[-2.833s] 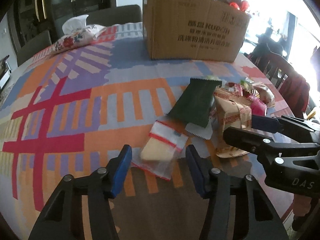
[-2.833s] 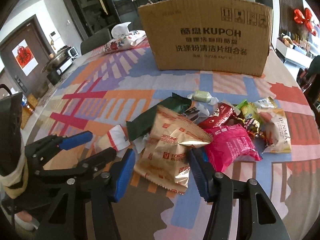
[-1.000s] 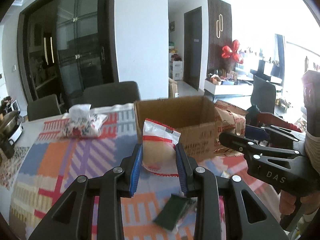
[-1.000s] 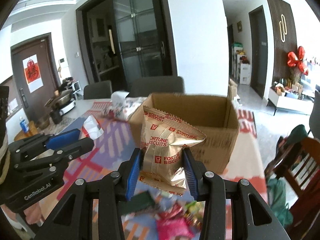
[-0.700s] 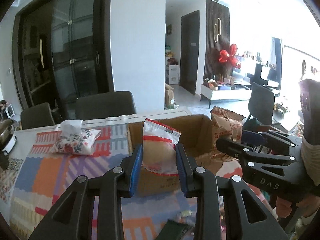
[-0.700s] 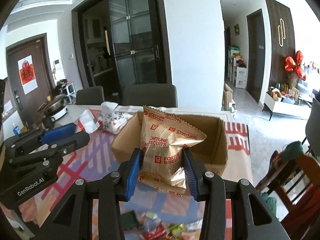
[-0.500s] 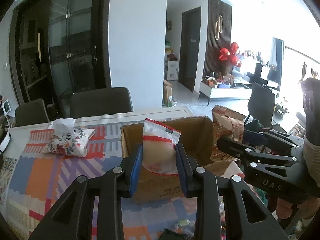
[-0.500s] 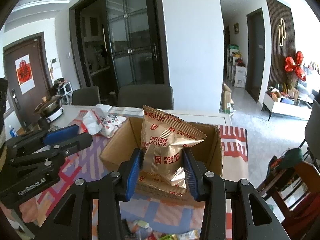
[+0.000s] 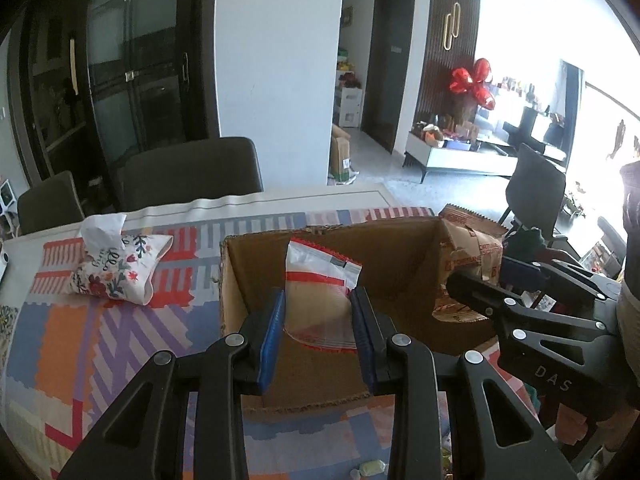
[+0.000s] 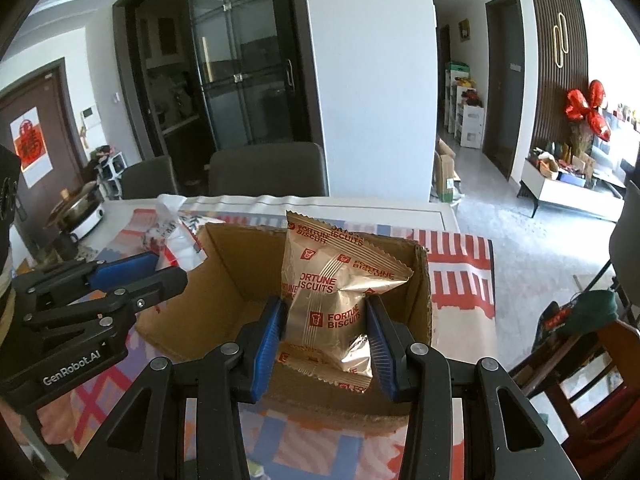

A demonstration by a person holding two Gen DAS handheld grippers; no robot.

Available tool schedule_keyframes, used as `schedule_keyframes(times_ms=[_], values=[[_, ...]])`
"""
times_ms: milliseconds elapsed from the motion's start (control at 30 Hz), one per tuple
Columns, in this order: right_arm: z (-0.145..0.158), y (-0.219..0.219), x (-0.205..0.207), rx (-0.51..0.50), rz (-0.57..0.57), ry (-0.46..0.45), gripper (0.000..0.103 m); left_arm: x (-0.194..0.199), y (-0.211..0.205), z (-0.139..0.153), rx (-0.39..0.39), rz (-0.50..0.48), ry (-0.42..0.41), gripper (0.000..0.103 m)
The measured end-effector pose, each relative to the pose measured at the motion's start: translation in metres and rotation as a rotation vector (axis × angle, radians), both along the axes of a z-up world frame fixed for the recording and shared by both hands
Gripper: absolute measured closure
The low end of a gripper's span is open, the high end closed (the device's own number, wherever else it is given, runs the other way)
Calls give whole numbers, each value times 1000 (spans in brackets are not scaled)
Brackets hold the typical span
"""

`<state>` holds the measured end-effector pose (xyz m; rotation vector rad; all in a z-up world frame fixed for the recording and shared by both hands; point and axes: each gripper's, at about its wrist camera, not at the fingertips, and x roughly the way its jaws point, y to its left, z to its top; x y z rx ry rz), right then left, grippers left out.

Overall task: Organize snacks
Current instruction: 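Carry the biscuit packet into the cardboard box while the left gripper carries a clear bag there, then move both grippers back toward the snack pile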

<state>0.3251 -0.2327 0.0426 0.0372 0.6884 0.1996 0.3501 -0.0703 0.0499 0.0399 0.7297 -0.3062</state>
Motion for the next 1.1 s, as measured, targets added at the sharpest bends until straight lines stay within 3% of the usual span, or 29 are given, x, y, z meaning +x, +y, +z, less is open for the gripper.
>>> schedule_keyframes(times_ms=[167,233,367,733,900,1100], values=[[-2,3,4,-18,-2,20,55,0,2,2,4,10,5,62],[-1,4,2,-21,-15,16,39,-3,4,4,7,13,2,52],[2,2,-6,-31,-33,-1,38,-17,9,13,13,13,-28,51],[20,11,-68,-31,-23,-66,38,-91,25,36,25,7,-158,14],[21,21,-104,-33,-17,-99,37,-124,36,34,36,19,-187,11],[13,34,-138,-53,-22,-117,33,-152,49,27,18,16,-166,10]])
